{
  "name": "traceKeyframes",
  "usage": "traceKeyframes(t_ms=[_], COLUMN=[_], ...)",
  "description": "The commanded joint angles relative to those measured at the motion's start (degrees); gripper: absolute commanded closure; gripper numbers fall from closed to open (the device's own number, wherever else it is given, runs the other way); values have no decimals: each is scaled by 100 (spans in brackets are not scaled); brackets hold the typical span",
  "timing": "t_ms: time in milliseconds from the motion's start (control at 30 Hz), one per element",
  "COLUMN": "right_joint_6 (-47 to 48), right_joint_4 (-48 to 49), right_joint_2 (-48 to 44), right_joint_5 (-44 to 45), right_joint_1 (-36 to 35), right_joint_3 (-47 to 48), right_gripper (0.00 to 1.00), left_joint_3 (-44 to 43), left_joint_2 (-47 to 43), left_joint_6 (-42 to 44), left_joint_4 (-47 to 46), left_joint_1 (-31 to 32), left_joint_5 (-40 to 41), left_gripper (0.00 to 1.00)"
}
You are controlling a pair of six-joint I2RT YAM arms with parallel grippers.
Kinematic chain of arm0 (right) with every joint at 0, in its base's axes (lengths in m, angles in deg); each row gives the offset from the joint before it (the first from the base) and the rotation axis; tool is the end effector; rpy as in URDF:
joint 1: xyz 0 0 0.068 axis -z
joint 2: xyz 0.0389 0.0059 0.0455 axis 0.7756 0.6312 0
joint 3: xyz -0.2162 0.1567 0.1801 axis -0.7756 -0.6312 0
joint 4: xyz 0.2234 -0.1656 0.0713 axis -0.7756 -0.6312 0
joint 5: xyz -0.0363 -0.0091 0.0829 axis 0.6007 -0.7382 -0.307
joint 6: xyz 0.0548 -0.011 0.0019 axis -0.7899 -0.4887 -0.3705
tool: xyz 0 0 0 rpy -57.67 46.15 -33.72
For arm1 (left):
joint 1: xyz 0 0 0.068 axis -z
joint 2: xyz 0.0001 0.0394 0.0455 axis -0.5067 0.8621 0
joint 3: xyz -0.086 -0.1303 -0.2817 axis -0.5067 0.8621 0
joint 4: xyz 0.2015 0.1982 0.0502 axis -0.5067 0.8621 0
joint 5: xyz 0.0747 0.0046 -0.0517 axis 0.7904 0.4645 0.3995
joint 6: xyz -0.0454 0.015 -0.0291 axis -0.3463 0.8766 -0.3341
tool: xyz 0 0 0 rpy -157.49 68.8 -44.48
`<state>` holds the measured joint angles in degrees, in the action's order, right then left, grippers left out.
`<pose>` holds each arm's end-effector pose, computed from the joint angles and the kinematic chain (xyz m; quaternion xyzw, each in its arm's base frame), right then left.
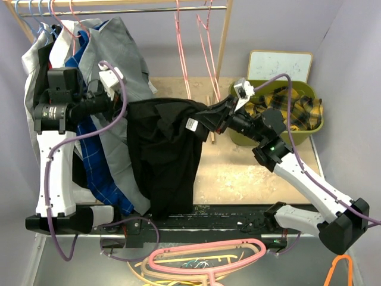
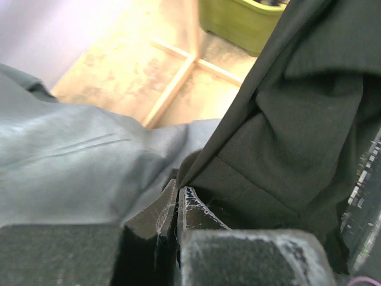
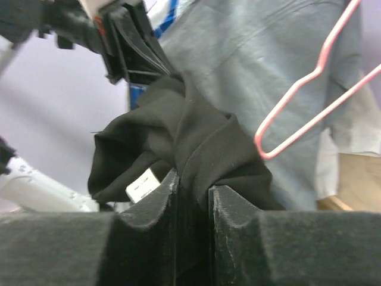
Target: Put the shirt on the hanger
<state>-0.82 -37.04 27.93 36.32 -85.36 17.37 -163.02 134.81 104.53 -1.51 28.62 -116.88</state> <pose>0.1964 0.1589 0.4588 -0.2324 0.5174 0.5670 0.5973 0.2176 -0.0218 0.5256 0.3839 0.7428 -0.2342 0.4960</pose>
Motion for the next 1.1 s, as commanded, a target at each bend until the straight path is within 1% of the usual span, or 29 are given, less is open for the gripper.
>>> traceKeyframes(t_ms=[0,67,133,167,233,300,367,400,467,500,600,667,733,833,967,1067], right_joint_6=[1251,1351,1381,1379,1349,1313,1307,1304,1262,1230,1177,1118,1021,790,498,761], right_joint_4=[-604,-724,-802,-804,-863,-1063,-1276,-1413,-1567,-1630,-1741,-1729,-1492,-1026,-231,185], right_joint_2=[70,136,72,-21,-263,-533,-803,-931,-1128,-1203,-1284,-1220,-1133,-956,-675,-459], right_joint_5=[964,1111,1314,1399,1448,1458,1481,1509,1588,1718,2001,2007,1863,1718,1757,1978], right_joint_1=[-2,3,3,0,-1,4,2,-2,1,-3,-8,-1,-4,-4,-41,-285], right_joint_3=[766,896,796,650,253,-201,-559,-707,-936,-1015,-1170,-1280,-1480,-1915,-2495,-2872], right_gripper=[70,65,63,58,47,41,36,26,6,1,0,0,0,0,0,0], left_joint_3=[-1018,-1174,-1111,-1014,-731,-359,-236,-221,-251,-299,-519,-603,-632,-537,-301,-193], left_joint_2=[342,413,391,351,192,-60,-186,-223,-280,-293,-312,-327,-328,-344,-365,-361], left_joint_6=[-515,-775,-947,-975,-927,-714,-335,-137,149,248,472,518,488,281,-118,-399], left_joint_4=[-713,-915,-1041,-1039,-935,-696,-201,172,584,753,1122,1201,1171,918,427,148], left_joint_1=[7,7,7,7,7,7,5,7,7,7,7,7,7,7,7,7], left_joint_5=[651,985,1289,1330,1197,903,497,227,-18,-98,-210,-164,-57,186,701,1114], left_gripper=[100,100,100,100,100,100,100,100,100,100,100,100,100,100,100,100])
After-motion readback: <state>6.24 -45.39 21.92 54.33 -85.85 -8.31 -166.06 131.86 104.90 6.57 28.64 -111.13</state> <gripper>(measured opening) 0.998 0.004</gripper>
